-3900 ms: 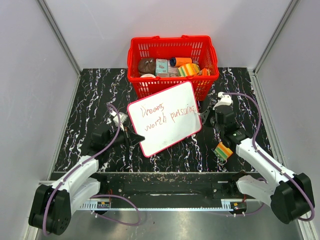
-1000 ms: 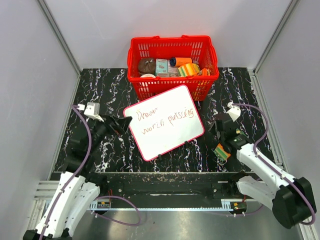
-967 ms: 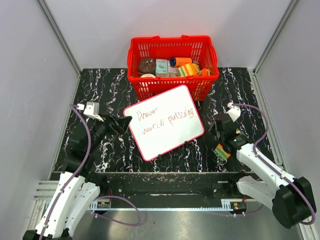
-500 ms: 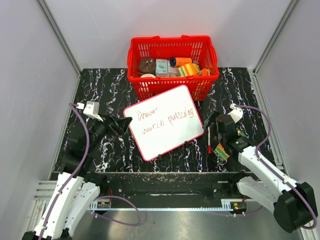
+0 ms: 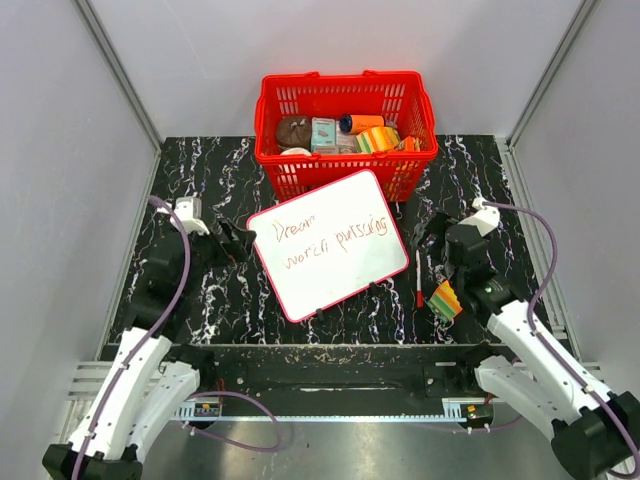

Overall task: Write a sentence on the whiteboard
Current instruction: Reset both arms

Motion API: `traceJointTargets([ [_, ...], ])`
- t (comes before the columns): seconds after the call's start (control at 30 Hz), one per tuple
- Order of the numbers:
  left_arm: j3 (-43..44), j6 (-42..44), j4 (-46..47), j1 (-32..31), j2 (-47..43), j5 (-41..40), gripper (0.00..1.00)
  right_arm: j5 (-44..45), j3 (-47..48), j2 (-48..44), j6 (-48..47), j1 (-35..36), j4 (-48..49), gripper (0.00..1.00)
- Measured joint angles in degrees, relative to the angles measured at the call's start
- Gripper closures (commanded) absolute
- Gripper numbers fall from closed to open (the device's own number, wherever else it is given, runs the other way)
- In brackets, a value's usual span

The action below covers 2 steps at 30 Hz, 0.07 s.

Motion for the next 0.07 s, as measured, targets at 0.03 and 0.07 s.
traceJointTargets([
  [0.03,0.0,0.0,-0.2,0.0,0.52,-0.68,0.01,0.2,0.04,-0.22,-0.24,0.0,0.02,0.0],
  [0.07,-0.09,0.15,-0.26,0.0,0.83,-1.14,0.01,0.33,0.07,-0.26,-0.59,0.0,0.0,0.0],
])
